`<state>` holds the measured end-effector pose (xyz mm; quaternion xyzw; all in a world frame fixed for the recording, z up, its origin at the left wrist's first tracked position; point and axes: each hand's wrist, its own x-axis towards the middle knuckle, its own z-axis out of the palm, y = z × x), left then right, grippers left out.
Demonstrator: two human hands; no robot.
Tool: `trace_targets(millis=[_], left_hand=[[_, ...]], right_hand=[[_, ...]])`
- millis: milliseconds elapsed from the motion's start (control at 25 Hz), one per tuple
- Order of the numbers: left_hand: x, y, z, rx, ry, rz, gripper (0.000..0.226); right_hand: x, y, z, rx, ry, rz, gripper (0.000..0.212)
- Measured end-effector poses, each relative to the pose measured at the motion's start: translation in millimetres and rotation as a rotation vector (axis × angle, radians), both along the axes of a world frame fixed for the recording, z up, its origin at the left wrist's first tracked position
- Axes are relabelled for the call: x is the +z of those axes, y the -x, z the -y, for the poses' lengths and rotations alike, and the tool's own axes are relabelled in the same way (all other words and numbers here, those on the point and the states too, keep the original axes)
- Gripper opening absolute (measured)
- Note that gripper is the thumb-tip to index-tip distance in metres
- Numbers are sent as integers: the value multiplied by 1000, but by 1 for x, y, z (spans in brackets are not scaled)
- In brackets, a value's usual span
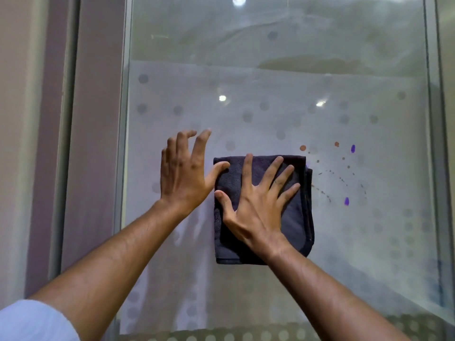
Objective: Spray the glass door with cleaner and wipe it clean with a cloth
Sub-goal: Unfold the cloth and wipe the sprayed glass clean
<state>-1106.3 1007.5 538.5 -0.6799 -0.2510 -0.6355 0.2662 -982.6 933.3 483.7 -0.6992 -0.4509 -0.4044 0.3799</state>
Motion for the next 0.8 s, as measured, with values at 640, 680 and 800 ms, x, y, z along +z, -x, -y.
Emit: trace_targets(millis=[640,680,800], left_hand=[[-28,2,-28,131,126,-37,74],[-28,2,-29,134,126,-35,74],[-29,0,-29,153,118,-31,74]], right_hand=[[-22,-91,19,-103,-272,168,68],[-13,-103,23,-116,-310,124,67],[23,-119,26,-89,-440,-13,63]])
